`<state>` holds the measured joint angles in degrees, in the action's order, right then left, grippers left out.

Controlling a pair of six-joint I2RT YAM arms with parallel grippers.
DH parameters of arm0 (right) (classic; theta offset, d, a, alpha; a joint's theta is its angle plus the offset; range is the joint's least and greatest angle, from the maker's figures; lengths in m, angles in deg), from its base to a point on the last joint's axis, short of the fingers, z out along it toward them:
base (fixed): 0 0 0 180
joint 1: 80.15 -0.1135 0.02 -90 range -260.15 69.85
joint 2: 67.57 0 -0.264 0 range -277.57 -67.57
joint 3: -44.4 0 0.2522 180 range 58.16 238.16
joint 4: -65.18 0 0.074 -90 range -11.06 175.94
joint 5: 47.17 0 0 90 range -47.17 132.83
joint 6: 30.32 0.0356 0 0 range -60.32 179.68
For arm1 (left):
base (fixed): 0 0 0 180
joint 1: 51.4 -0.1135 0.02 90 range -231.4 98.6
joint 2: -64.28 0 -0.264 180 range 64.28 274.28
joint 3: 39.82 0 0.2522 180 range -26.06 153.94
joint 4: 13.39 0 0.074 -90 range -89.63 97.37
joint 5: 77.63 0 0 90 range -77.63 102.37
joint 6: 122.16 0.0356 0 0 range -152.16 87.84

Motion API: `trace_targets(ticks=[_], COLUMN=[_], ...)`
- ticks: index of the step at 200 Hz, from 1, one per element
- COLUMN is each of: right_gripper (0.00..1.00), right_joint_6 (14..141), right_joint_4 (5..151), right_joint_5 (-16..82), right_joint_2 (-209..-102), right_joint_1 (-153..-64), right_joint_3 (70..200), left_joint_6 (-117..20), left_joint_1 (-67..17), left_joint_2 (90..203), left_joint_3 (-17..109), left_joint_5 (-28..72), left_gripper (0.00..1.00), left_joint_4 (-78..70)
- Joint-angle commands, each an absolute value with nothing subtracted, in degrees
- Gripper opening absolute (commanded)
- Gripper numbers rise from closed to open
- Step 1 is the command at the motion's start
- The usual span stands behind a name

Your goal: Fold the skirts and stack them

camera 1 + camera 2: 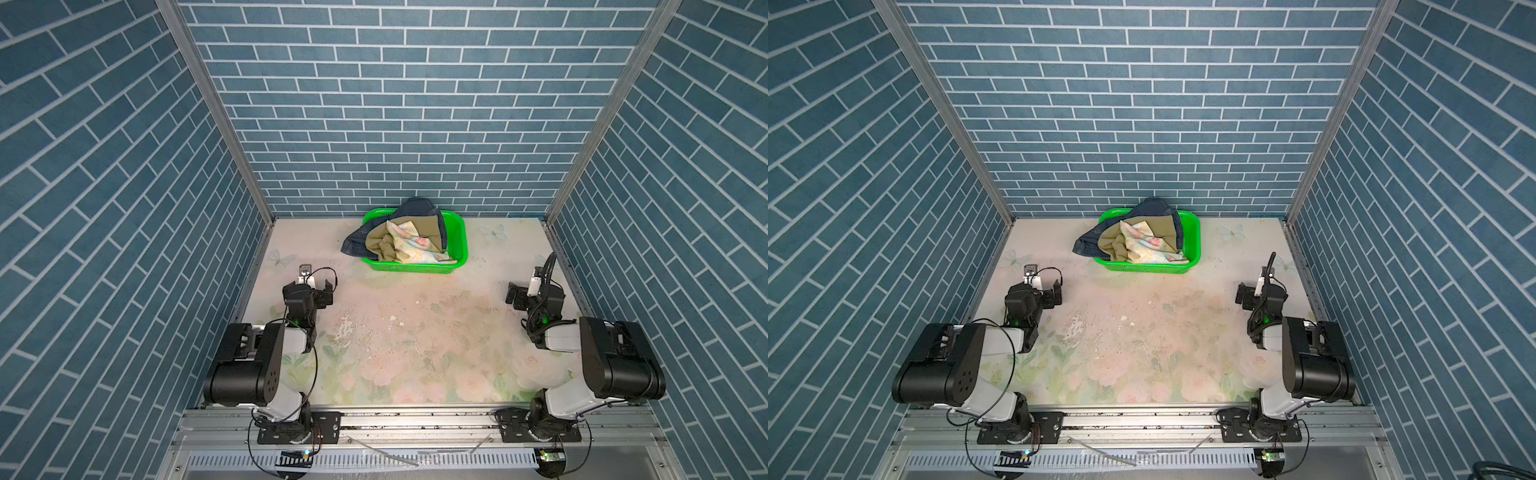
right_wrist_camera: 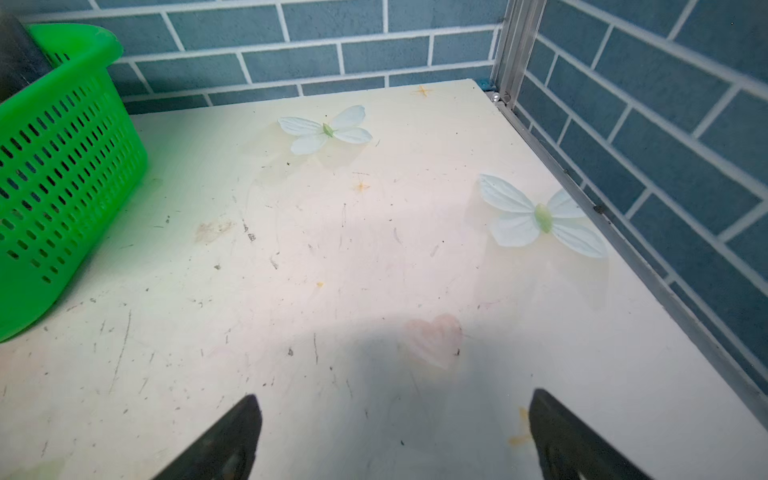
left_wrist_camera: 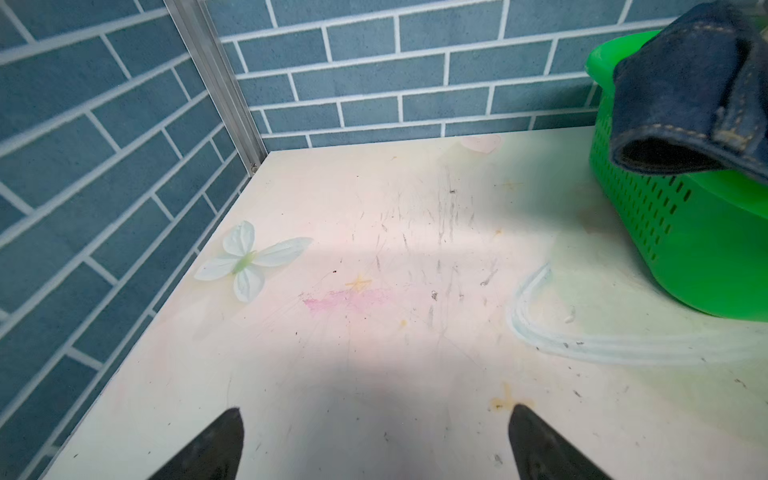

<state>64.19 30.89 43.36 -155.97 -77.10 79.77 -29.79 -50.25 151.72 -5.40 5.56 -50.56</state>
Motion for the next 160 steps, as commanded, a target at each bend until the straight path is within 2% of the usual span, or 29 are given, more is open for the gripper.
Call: trace_targets(ticks=[1,160], right_gripper=[0.99,0.99], right_joint_6=[62.17,62.33], right_joint_4=[29.72,30.26], right_joint_5=[42.39,42.31], right_joint_2=[-155.95,-156.05], right_joint_1=[-77.25,-77.25], right_joint_3=[80.92,81.32], left_joint_6=[-29.37,-28.30], left_joint_1=[-49.90,-47.89], left_joint_2=[151.91,152.13], left_joint_3=[-4.88,-4.23], left_joint_5=[5.42,2.12], left_gripper=[1.00,1.00], left_joint_4=[-51.05,-50.18])
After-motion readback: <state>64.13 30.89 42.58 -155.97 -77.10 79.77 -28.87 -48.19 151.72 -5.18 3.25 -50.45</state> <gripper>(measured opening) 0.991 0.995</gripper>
